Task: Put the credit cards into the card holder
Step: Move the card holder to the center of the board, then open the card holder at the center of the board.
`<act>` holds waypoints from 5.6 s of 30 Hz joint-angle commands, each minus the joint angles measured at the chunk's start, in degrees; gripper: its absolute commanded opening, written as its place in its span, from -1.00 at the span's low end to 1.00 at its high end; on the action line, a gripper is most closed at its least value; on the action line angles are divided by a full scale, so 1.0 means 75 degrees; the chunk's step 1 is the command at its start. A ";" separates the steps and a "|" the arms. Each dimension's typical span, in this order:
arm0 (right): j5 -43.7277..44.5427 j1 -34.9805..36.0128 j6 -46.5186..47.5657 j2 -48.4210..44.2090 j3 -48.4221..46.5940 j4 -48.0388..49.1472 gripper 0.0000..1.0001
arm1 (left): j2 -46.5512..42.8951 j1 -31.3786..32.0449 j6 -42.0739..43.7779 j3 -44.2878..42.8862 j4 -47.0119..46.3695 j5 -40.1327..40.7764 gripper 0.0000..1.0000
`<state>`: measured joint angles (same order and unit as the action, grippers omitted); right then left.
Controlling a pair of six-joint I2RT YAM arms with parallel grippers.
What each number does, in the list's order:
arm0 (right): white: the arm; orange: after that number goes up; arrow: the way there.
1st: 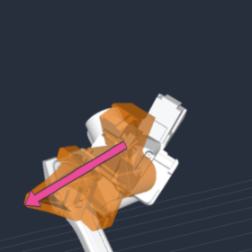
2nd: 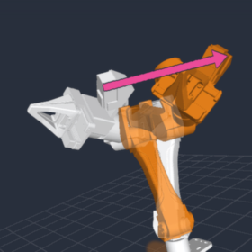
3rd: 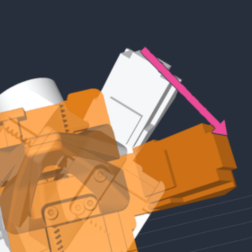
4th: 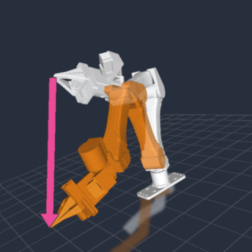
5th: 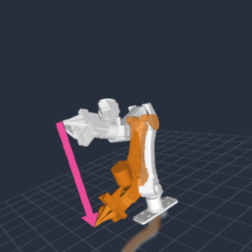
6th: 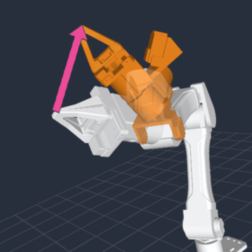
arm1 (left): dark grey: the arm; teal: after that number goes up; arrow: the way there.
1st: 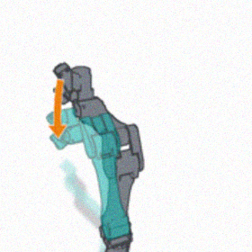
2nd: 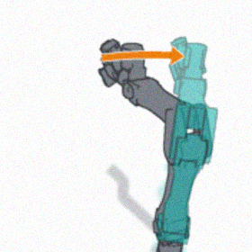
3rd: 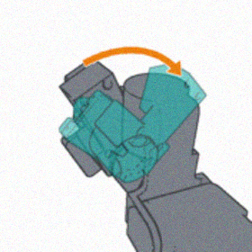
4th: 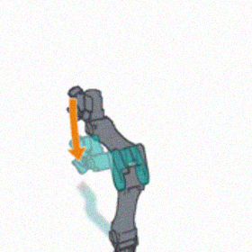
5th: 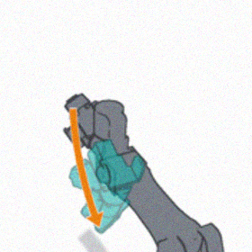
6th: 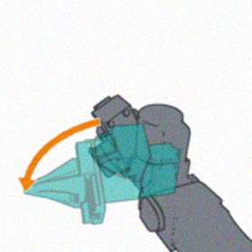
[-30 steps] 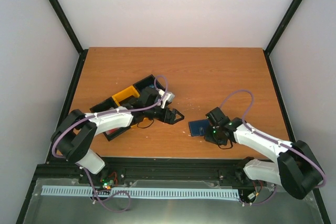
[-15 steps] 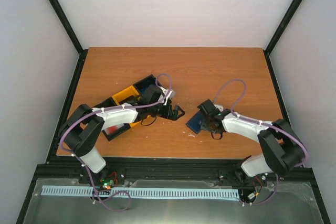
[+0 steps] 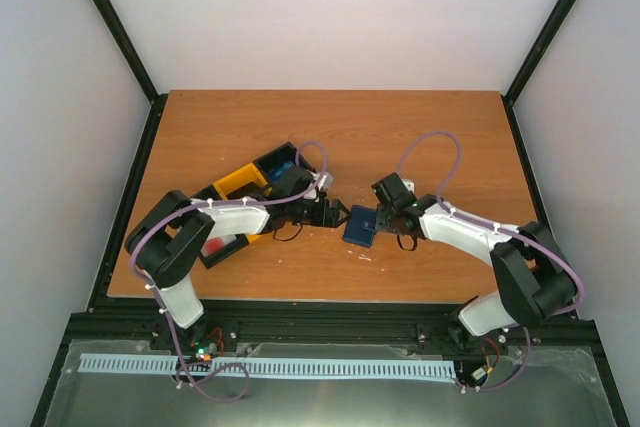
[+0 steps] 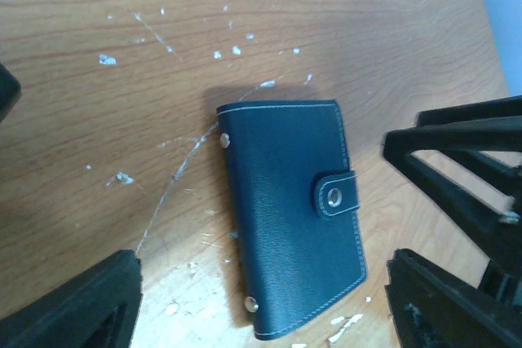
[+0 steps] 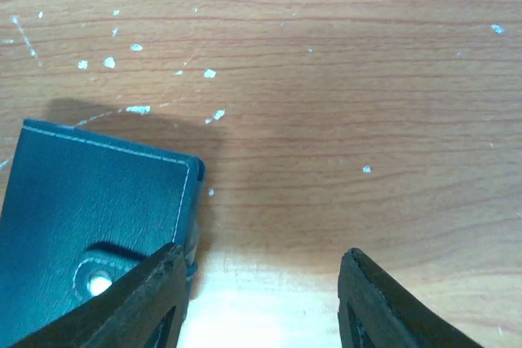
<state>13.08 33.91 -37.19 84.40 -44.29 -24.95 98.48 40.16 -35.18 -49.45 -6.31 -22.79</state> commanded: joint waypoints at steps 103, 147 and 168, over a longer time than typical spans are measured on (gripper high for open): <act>0.0515 0.0680 -0.0699 0.0886 -0.1304 -0.1771 -0.38 | -0.0001 0.0047 -0.1697 0.0087 -0.0302 -0.0102 -0.99; -0.1924 0.0285 -0.0494 -0.1377 0.0198 0.0912 -0.41 | -0.1325 -0.0010 -0.0882 0.0579 -0.0904 -0.0955 -0.99; -0.2848 0.0107 -0.0107 -0.2389 0.0015 -0.0069 -0.95 | -0.1323 -0.0113 -0.1063 0.0865 -0.0867 -0.0484 0.56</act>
<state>-7.11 35.00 -39.38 69.43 -42.06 -20.97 87.90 40.03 -43.88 -43.75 -11.77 -27.86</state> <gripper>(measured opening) 0.035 0.721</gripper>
